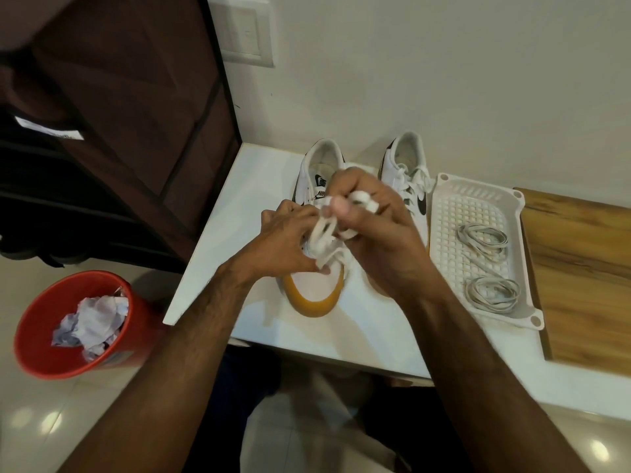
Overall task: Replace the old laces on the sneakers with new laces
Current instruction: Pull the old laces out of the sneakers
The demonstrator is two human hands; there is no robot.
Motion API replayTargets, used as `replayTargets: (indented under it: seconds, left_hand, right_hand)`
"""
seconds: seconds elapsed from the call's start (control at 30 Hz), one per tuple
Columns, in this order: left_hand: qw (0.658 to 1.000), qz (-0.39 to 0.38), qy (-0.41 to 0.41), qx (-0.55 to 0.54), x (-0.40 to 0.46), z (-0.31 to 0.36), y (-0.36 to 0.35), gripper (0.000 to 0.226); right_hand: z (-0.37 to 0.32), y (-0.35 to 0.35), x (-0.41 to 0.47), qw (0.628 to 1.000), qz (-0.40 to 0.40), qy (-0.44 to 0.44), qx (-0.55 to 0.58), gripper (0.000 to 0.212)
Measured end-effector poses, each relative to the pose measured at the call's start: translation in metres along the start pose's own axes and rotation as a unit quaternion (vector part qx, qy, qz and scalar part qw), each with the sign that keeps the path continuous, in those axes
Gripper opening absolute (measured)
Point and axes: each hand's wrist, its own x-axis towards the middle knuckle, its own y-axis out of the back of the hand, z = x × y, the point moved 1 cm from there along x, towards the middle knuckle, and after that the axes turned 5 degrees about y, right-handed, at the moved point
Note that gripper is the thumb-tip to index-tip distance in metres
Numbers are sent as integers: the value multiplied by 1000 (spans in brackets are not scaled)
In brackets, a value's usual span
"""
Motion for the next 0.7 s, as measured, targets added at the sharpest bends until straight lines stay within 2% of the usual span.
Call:
replayTargets:
  seconds: [0.07,0.17,0.2,0.27,0.33,0.37,0.47,0.6,0.7]
  left_hand:
    - [999,-2,-10,47,4,-3,-2,69]
    - [998,-9,-18,53,6,-4,-2,65]
    - [999,-9,-18,49,6,-5,-3,62]
    - [999,4,-22,30,6,-6,-3,47]
    - [999,30,-25,-2,7,-6,-2,30]
    - [999,41,-24,-22,7,-6,-2,23]
    - [996,71,-36,-25,7,-8,0,8]
    - [995,88,-51,22,5,-4,-1,7]
    - [996,81,-43,11,4,-3,2,6]
  right_hand:
    - [-11,6,-1,996,4,18,92,5]
    - [-19,20,-4,986,26,-28,162,14]
    - [-21,25,-4,989,46,-59,128,20]
    - [-22,37,-6,985,113,-118,-54,31]
    - [-19,48,-11,944,159,-166,-238,32]
    - [-16,52,-13,923,163,-192,-291,31]
    - [-8,57,-16,882,114,-244,-387,28]
    - [10,58,-16,808,-20,-289,-513,28]
    - [26,51,-18,801,-41,-305,-513,25]
